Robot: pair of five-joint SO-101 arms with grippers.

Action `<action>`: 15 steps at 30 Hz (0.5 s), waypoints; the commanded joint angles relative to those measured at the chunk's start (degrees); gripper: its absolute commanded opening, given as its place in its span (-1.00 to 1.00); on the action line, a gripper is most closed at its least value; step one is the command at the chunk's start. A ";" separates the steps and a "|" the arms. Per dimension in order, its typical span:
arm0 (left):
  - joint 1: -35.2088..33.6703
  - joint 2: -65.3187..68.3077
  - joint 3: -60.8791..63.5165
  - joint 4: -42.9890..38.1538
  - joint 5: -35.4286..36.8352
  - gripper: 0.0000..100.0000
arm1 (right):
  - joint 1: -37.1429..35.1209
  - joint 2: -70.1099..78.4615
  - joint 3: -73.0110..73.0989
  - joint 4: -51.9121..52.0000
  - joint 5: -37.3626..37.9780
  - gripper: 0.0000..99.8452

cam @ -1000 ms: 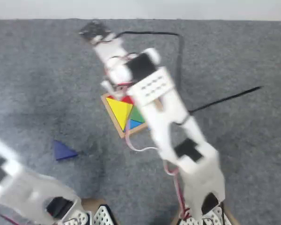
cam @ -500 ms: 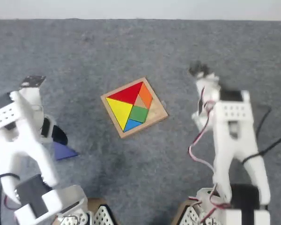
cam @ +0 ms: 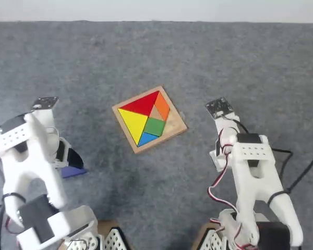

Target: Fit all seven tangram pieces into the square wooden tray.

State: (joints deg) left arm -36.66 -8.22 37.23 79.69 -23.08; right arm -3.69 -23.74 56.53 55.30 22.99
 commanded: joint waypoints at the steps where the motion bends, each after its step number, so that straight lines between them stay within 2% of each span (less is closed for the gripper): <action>1: -0.26 -2.46 1.71 -5.63 1.93 -0.48 | 0.48 -2.51 0.88 -2.33 -0.70 -0.97; 6: -4.13 -2.46 6.20 -14.07 2.99 -0.41 | 0.48 -2.51 1.14 -2.86 -0.79 -0.97; 10: -4.66 -2.29 9.10 -15.82 3.69 -0.39 | 0.48 -2.42 1.14 -3.56 -0.79 -0.97; 15: -4.31 -2.29 14.55 -22.59 10.02 -0.39 | 0.48 -2.51 1.14 -3.65 -0.79 -0.97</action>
State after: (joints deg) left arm -41.23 -8.22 50.24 60.26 -16.31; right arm -3.60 -23.74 57.93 52.48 22.99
